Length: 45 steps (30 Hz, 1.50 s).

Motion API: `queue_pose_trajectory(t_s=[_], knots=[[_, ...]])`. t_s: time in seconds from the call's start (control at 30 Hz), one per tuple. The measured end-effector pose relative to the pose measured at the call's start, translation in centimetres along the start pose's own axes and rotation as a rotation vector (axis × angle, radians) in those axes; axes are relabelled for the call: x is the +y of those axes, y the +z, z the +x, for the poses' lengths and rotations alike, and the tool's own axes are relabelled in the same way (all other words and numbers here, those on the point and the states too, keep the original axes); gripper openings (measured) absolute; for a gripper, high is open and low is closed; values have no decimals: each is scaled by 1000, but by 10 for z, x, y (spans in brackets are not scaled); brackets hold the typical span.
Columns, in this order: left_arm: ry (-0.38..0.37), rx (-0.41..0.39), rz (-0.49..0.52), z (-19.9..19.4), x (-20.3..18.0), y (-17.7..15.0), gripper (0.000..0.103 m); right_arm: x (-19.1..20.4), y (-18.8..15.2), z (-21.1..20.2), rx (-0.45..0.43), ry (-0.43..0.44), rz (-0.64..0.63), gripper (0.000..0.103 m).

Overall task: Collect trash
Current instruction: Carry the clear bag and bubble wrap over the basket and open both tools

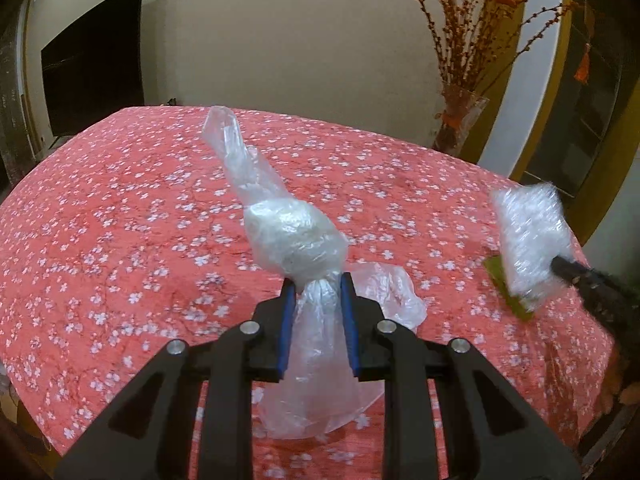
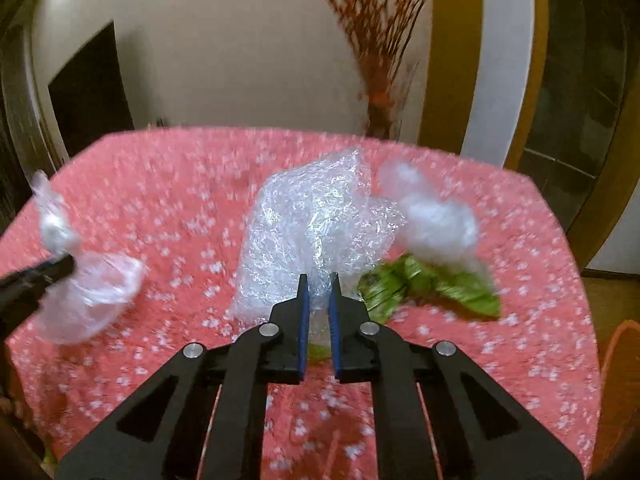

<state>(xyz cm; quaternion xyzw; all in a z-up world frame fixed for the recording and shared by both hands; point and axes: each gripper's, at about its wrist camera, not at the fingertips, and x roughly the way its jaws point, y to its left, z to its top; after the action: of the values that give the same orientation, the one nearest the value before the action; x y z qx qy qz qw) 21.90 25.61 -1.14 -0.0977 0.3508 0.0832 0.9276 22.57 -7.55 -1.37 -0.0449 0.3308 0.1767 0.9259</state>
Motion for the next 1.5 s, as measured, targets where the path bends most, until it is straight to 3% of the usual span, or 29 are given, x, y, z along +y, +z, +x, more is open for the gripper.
queue_pose_trajectory(t_s=[0.4,1.2,1.5], knots=[[-70,-34,100,-24,-65,3,22,-58,-14,-77,-134,-117,68,8],[-289,-20,349,-59,-236,-25,23,-161,-76,-152,-170,-314,245,8],[-330,-11,402,-64,-271,-37,23,-185,-89,-161,-165,-353,296,8]])
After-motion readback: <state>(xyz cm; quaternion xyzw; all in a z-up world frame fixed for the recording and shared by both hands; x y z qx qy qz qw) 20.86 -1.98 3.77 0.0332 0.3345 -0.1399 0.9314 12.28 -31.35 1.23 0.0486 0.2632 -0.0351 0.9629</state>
